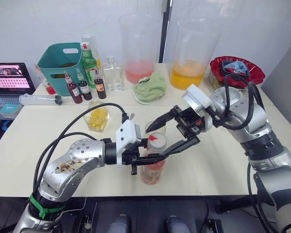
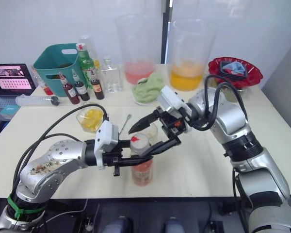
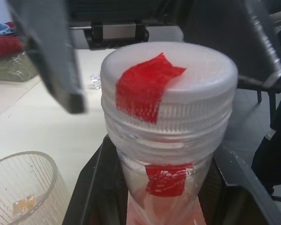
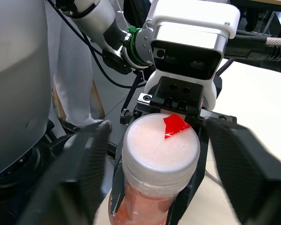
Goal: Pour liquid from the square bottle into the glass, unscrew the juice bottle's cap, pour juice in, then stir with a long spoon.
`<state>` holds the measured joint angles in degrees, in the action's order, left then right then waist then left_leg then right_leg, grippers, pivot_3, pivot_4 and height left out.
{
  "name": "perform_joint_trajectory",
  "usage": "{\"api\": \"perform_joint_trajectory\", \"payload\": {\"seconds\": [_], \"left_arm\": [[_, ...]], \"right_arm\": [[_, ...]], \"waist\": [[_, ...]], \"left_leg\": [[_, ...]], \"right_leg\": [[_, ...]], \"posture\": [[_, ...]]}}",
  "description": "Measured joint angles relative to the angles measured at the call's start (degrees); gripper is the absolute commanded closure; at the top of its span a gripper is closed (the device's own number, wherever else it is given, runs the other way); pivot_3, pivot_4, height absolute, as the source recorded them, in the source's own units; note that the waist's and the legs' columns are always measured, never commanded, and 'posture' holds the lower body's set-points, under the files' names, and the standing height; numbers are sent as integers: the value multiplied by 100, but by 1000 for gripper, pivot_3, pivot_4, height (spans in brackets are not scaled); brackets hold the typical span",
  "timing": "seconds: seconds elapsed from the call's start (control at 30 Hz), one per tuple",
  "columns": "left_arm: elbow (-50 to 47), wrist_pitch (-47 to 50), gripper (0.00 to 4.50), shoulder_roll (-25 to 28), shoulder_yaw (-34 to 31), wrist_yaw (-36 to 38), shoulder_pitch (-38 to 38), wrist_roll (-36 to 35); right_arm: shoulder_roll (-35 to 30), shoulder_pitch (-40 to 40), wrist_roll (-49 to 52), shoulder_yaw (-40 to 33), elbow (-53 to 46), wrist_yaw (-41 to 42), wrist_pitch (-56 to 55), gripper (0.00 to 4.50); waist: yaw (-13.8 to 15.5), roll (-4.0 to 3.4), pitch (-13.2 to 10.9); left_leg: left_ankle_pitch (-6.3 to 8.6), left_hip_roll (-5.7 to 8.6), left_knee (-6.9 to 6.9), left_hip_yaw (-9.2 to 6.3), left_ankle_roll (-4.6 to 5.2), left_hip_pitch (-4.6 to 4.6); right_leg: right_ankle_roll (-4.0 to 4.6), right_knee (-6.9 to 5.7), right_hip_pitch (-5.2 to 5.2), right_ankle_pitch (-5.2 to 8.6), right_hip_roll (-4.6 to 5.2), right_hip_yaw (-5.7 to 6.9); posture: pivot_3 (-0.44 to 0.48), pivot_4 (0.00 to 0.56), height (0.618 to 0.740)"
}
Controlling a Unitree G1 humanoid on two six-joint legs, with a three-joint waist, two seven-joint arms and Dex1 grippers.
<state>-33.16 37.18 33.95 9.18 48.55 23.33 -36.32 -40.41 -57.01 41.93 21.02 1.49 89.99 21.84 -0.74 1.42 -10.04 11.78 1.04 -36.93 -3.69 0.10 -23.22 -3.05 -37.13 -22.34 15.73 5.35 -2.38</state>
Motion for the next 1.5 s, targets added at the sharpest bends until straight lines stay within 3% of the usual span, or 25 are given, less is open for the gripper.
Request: {"api": "perform_joint_trajectory", "payload": {"seconds": [0.13, 0.47, 0.63, 0.8, 0.83, 1.1, 1.27, 1.5], "left_arm": [[6, 7, 3072, -44, 20, -3, -3, 0], [346, -143, 3072, -138, 179, 334, 189, 41], [549, -202, 3072, -186, 223, 468, 308, 48], [670, -214, 3072, -209, 229, 590, 381, 51], [682, -215, 3072, -209, 230, 606, 387, 54], [687, -212, 3072, -210, 224, 615, 404, 99], [622, -179, 3072, -207, 196, 521, 361, 98], [411, -159, 3072, -144, 165, 382, 272, 102]], "right_arm": [[-155, 265, 109, -622, -512, -237, 373, 54], [-200, 2121, 790, -1915, -2733, -3231, 2195, 54], [9, 2478, 1124, -2214, -3416, -4383, 2626, 54], [89, 2644, 1353, -2288, -3716, -4960, 2797, 54], [88, 2644, 1362, -2290, -3736, -5031, 2820, 291], [30, 2600, 1428, -2192, -3733, -4900, 2827, 2830], [-85, 2365, 1129, -1957, -3406, -4333, 2556, 2837], [-173, 1831, 485, -1448, -2474, -2658, 1686, 2837]], "waist": [[33, 0, 0], [99, 1, 1], [118, 1, 1], [129, 1, 1], [127, 1, 1], [124, 1, 1], [117, 1, 1], [99, 4, 2]], "left_leg": [[0, 2, 0, -9, 0, -5], [0, 7, -1, -8, 0, -6], [0, 8, -2, -2, 0, -5], [0, 8, -4, 23, 0, -5], [0, 7, -4, 30, 0, -4], [-1, 4, -4, 40, 1, -3], [-1, 1, -5, 43, 1, 1], [-1, 0, -6, 47, 1, 2]], "right_leg": [[0, 1, 0, 0, 4, 4], [0, 2, 3, 0, 5, 3], [-2, 3, 5, 1, 4, 2], [-2, 3, 6, 1, 4, 2], [-2, 3, 6, 1, 3, 3], [-2, 3, 7, 1, 0, 3], [-2, 4, 9, 1, -2, 2], [-2, 4, 10, 1, -3, 2]], "posture": [[0, 150, 740], [0, 150, 740], [0, 150, 740], [0, 150, 740], [0, 150, 740], [0, 150, 740], [0, 150, 740], [0, 150, 740]]}}
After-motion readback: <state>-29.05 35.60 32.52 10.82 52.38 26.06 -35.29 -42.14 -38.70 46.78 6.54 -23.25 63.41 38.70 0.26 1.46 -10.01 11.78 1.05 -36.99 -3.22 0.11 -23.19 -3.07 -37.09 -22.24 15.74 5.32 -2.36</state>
